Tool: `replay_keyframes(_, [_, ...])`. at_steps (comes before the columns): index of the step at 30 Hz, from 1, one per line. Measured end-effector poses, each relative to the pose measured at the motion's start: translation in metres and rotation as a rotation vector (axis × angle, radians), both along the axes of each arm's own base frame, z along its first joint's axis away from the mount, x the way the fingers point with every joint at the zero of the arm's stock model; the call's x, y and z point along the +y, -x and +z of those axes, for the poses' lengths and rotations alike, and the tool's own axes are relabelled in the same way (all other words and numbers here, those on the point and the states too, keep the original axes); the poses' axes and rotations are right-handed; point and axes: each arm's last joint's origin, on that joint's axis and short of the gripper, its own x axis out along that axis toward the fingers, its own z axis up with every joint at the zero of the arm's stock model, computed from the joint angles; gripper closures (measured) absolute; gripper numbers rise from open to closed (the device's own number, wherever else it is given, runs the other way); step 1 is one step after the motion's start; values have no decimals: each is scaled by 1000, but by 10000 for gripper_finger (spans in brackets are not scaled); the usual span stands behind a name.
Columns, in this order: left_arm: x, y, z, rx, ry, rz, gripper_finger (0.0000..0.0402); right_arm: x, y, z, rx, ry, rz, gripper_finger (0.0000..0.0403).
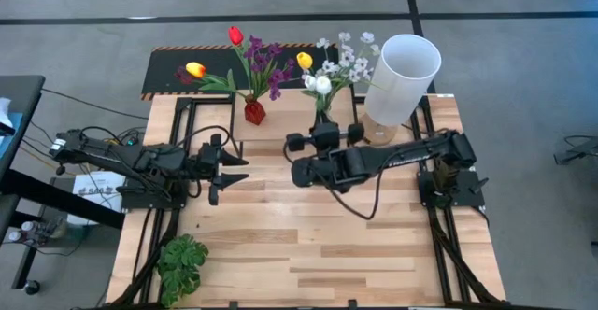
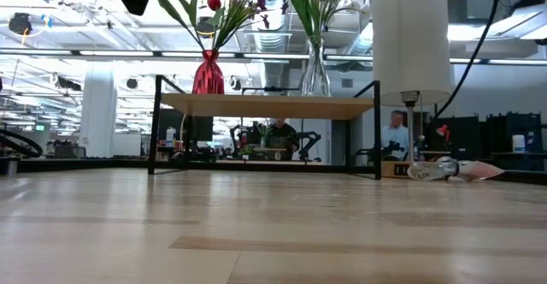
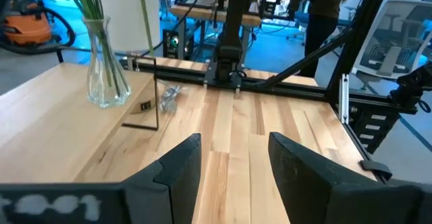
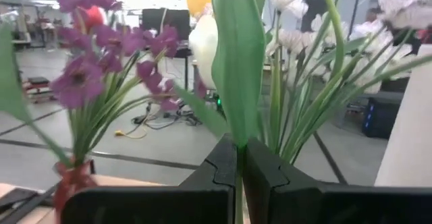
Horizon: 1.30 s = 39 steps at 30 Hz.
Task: Pick and place flowers into a vace then onto a shelf
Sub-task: Put the white flower into the transparent vase on the shelf
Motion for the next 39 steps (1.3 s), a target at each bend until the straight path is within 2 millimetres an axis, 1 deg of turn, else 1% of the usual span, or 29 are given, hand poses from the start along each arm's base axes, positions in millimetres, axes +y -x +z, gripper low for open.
replay_keyframes(9, [1,0,0,1,-7,24,239,-15,-2,16,83,14,-39,403])
replay_keyframes(18, [1,0,0,2,-11,24,239,-21,-2,37,93,15,-55,403])
replay_keyframes(24, [1,0,0,3,-14,24,239,-31,-1,52,114,18,-78,396])
replay_keyframes(27, [1,0,-1,10,-16,24,239,-34,0,55,134,20,-87,396])
replay_keyframes(33, [1,0,-2,16,-17,24,239,-37,0,62,114,16,-92,399])
replay_keyframes(36, [1,0,-2,16,-19,29,239,-40,-1,66,70,10,-101,399])
replay_keyframes(39, [1,0,-2,16,-22,42,239,-44,-3,70,69,8,-108,401])
